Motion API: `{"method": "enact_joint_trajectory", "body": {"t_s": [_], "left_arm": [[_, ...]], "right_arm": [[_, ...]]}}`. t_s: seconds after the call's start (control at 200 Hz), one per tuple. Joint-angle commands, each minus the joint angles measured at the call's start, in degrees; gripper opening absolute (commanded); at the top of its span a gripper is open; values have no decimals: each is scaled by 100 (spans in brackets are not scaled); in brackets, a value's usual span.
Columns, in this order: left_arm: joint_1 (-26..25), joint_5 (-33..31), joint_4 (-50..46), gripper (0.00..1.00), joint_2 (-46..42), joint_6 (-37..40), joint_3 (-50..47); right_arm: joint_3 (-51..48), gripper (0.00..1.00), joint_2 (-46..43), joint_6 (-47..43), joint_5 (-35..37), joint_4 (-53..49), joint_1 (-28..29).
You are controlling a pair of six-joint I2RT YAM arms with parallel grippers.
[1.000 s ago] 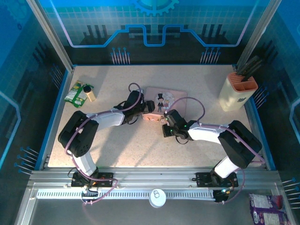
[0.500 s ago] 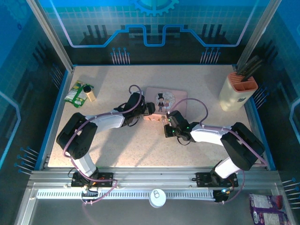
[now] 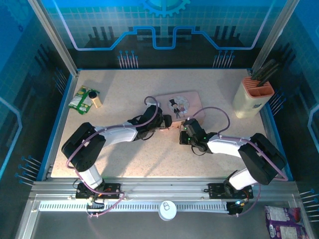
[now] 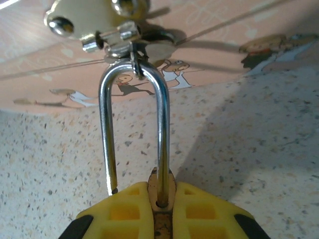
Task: Unlock the padlock with the key
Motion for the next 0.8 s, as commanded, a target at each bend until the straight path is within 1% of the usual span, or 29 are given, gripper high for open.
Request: {"method": "enact_joint_trajectory", "body": {"t_s": [0.0,0.18,0.3,0.475,0.61,0.795], "left_arm": [[-246,250,-472,68,-31,-115,-210],[-259,174,-466,69,-184,-106,-176],[-240,85,-491,73,-261,-56,-47],[47,45,-537,78,-199,-99,142],[298,201,-443,79,55,-115,352],[434,361,-327,80,348,-40,681]], "right_arm": [[-134,0,-169,472,149,1088,-254],[-319,0,-268,896,95,1426,-410],[-401,0,-248,1242,69,1652,-473],[-409,0,-56,1569,29,1924,-461],[-354,0,110,1648,28,2049,-454],[-248,0,258,1698,29,2112,-460]]}}
